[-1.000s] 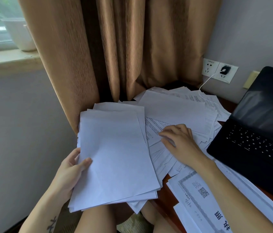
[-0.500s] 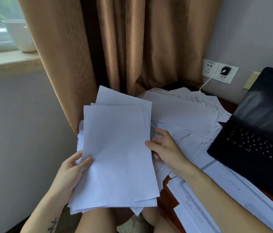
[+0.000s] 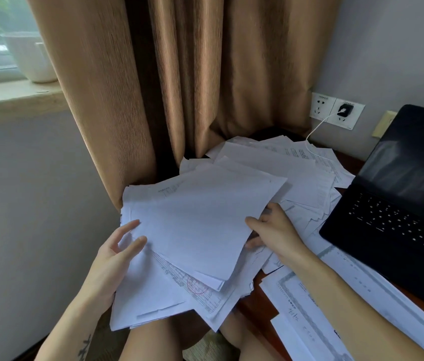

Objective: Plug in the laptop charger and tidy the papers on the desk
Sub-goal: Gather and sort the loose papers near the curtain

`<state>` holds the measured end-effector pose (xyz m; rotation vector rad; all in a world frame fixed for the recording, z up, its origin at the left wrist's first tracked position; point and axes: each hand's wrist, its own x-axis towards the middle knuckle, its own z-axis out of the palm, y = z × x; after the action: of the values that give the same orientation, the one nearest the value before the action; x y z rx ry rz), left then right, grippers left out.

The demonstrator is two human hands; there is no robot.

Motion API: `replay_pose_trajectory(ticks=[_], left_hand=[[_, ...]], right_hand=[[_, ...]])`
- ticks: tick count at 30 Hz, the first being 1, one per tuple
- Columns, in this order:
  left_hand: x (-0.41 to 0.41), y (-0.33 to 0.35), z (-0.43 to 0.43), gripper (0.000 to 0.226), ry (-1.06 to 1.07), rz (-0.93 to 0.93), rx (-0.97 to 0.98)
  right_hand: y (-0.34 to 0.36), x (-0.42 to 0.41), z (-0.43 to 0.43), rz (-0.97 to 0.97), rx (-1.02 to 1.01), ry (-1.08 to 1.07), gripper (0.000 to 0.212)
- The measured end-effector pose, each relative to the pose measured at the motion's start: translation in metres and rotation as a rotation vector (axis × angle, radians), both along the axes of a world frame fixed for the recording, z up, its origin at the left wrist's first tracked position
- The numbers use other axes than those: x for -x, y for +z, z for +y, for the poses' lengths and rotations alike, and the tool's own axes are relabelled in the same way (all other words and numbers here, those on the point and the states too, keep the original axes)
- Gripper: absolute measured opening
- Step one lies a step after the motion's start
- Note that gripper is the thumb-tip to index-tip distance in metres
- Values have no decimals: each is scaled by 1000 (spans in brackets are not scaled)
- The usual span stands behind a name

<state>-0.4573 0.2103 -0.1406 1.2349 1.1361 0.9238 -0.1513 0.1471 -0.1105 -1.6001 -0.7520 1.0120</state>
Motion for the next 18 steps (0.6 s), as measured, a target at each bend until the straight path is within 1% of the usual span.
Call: replay_pose_trajectory(ticks=[2,4,6,8,10,14,18], left_hand=[[4,-4,4,43,2,11,-12],[6,-7,6,47,9,55,-20],[7,-8,7,49,24,61,-36],[8,-12,9,51,37,70,-52],[8,-15,11,54,36,99,-72],[7,-19,12,66,59,111,-99],[5,-17,16,68,64,90,-108]], right_hand=[[3,3,-3,-88,58,45,39],[6,3,-8,-237,114,69,40],[11,2,-16,-380,211,102,49],[15,1,-28,-451,316,137,61],[15,1,-41,-454,355,134,63],[9,6,-65,-372,308,45,56],[6,13,-86,-299,237,-1,50]])
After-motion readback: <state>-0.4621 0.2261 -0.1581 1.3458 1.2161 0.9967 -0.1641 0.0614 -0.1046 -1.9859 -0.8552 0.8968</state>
